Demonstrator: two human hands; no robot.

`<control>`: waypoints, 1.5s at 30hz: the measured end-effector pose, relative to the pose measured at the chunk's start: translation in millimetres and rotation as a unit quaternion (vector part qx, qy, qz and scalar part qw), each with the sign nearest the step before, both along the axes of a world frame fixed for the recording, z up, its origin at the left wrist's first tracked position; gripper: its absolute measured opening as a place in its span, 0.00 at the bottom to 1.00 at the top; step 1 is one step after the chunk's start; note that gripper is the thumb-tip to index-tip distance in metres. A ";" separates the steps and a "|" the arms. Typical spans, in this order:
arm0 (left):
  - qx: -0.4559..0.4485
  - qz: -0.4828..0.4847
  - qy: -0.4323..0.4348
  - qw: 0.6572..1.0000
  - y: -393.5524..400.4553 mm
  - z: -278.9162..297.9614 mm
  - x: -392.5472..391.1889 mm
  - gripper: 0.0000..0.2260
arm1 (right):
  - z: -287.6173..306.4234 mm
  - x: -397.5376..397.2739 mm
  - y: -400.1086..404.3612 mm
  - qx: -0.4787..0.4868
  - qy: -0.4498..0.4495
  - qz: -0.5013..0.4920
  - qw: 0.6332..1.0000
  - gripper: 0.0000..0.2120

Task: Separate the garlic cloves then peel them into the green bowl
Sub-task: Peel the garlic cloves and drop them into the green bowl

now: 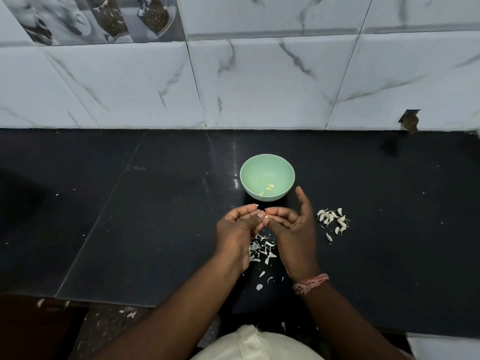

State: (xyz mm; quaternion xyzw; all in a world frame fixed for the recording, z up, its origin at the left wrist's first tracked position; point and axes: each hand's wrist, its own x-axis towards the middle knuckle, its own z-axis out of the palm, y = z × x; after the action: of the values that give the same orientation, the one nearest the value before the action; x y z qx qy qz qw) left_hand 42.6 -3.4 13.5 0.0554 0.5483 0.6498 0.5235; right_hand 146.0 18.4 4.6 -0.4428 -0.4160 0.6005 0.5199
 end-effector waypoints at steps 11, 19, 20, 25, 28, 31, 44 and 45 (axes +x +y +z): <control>0.025 0.003 0.062 0.998 -8.0 -4.9 3.1 0.11 | -1.7 -2.2 -6.9 0.011 -0.001 -0.024 1.000 0.42; 0.004 -0.048 0.184 0.982 -8.7 -9.7 -4.3 0.11 | -12.7 -4.6 -11.6 0.042 -0.053 0.018 0.998 0.43; 0.001 -0.045 0.170 0.984 -7.8 -9.3 -4.4 0.11 | -13.7 -4.9 -11.9 0.044 -0.052 0.022 0.997 0.43; -0.005 -0.014 0.042 0.999 -5.1 -6.4 -4.0 0.09 | -12.4 -2.4 -8.0 0.024 0.010 0.014 1.000 0.40; 0.005 0.007 -0.044 0.999 -5.0 -5.4 -4.9 0.09 | -11.7 -2.0 -3.4 -0.013 0.089 0.006 0.996 0.37; 0.000 0.013 -0.059 0.998 -3.2 -4.6 -8.3 0.09 | -11.1 -3.7 1.1 -0.067 0.171 0.003 0.983 0.34; -0.062 0.003 -0.026 0.998 7.1 -17.6 -17.1 0.07 | -6.7 -15.9 51.5 -0.109 0.156 -0.051 0.980 0.25; -0.069 0.004 -0.025 0.997 8.1 -19.2 -18.0 0.08 | -7.3 -16.4 56.9 -0.090 0.115 -0.057 0.988 0.25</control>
State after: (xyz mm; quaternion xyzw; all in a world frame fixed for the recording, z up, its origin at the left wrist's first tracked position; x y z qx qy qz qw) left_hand 24.6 4.7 -5.7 0.0011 0.5786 0.6137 0.5372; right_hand 129.5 75.3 -2.7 -0.4389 -0.2718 0.6518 0.5556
